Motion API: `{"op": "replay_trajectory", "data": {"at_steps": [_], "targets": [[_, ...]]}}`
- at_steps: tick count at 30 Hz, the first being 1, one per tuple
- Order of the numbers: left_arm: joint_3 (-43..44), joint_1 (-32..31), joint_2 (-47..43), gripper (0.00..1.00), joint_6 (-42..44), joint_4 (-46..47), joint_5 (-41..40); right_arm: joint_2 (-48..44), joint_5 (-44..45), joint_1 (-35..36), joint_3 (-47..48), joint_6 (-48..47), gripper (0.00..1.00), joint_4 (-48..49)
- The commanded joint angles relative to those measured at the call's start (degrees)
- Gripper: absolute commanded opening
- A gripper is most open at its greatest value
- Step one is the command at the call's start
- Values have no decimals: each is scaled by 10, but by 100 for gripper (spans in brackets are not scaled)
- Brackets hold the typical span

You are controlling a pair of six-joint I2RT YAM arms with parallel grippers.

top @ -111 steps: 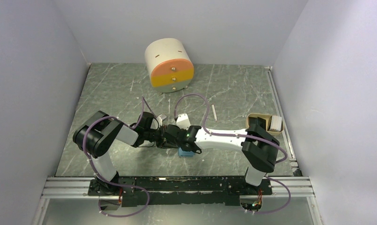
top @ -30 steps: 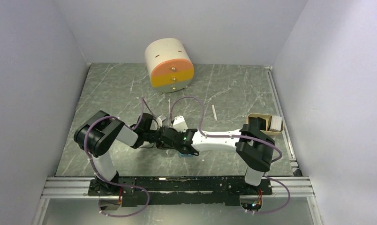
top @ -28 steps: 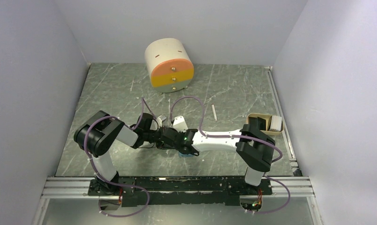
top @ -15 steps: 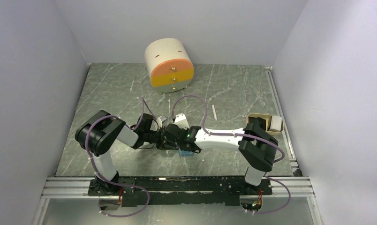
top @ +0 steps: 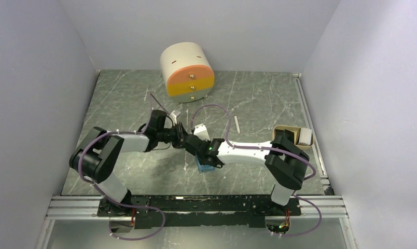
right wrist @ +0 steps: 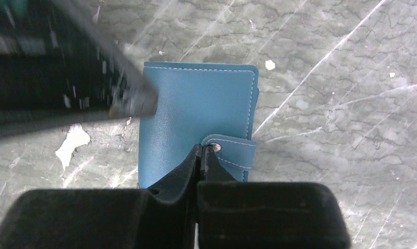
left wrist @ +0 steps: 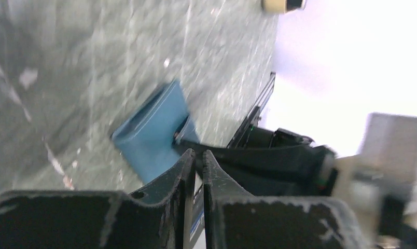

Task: Put the credit cards into the card holder
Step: Close the card holder at the center of the board.

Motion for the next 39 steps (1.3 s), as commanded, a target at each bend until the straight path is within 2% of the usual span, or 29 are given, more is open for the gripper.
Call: {"op": "replay_trajectory", "data": {"at_steps": [1, 6, 14, 20, 25, 39], "targets": [[52, 7, -1, 15, 22, -55, -36, 14, -33, -6, -21, 5, 0, 19], [62, 4, 43, 16, 3, -6, -9, 10, -36, -12, -41, 0, 0, 27], [80, -22, 91, 16, 12, -7, 6, 4, -45, -18, -46, -9, 0, 41], [80, -32, 113, 16, 20, -16, 1, 4, -53, -19, -48, -9, 5, 50], [70, -41, 134, 16, 24, -17, -5, -10, -64, -21, -59, -7, 16, 65], [60, -43, 145, 15, 39, -31, -21, -92, -122, -38, -102, 11, 22, 117]]}}
